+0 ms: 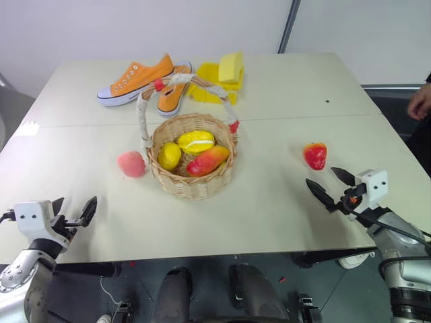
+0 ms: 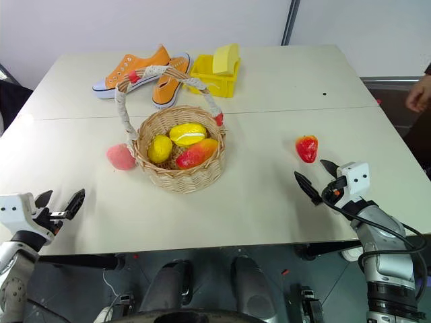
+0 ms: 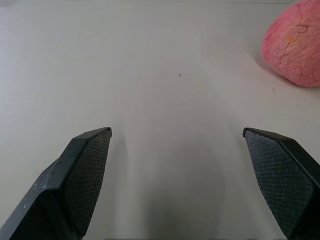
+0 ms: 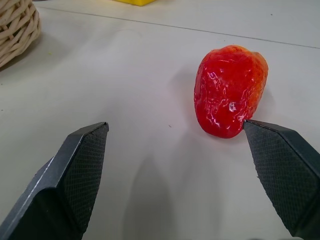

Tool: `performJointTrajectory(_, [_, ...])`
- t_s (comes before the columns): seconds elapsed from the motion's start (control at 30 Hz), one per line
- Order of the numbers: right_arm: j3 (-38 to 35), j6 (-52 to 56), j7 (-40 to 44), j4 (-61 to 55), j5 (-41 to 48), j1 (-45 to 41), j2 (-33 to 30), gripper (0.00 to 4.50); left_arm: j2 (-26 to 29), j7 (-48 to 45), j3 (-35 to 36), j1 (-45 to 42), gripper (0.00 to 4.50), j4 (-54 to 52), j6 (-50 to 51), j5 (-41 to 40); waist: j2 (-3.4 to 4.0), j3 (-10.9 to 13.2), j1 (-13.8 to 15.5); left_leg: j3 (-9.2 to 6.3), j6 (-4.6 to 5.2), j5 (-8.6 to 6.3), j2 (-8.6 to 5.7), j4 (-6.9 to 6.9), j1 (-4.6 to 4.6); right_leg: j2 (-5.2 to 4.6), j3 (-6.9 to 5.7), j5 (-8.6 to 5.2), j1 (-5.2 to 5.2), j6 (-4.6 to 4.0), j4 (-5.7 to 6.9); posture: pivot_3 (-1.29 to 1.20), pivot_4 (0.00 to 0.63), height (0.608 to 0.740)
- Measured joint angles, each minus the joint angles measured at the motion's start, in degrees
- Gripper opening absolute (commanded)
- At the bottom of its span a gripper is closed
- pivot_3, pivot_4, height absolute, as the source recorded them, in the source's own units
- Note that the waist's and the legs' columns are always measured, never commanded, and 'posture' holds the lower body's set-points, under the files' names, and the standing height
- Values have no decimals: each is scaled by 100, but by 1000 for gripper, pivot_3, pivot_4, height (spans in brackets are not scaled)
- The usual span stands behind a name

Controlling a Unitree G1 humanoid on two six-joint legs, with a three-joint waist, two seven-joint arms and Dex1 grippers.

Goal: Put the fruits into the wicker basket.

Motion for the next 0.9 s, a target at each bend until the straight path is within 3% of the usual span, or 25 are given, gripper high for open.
performJointTrajectory(0.23, [0,133,10,-149,75,-69,-20,4468,4,-88,8,-77,4500,0,108,-167,0,0,0,0,0,0,0,0,0,0,0,0,0,-1,1,0,150,740])
performJointTrajectory(0.37, [-12,580,42,-531,353,-242,-173,4468,53,-210,177,-266,4500,-60,381,-648,0,0,-3,-2,0,0,1,0,1,2,-1,0,0,0,4,0,150,740])
performJointTrajectory(0.63, [-28,2060,432,-2168,1718,-293,-819,4468,818,-309,110,-1401,4500,-257,1239,-1028,0,1,29,-1,0,0,-2,2,-3,1,-3,2,1,-1,3,0,150,740])
performJointTrajectory(0.77, [28,2606,536,-2996,2262,-441,-1248,4468,1160,-282,-200,-1977,4500,-264,1794,-1103,-1,1,2,-1,1,0,-1,1,-1,5,-4,2,0,2,4,0,150,740])
performJointTrajectory(0.9, [531,2939,671,-3771,2387,-924,-1714,4468,1437,-49,-859,-2546,4500,-261,2390,-802,-2,1,1,-6,1,1,0,0,1,9,-6,-1,0,8,8,0,150,740])
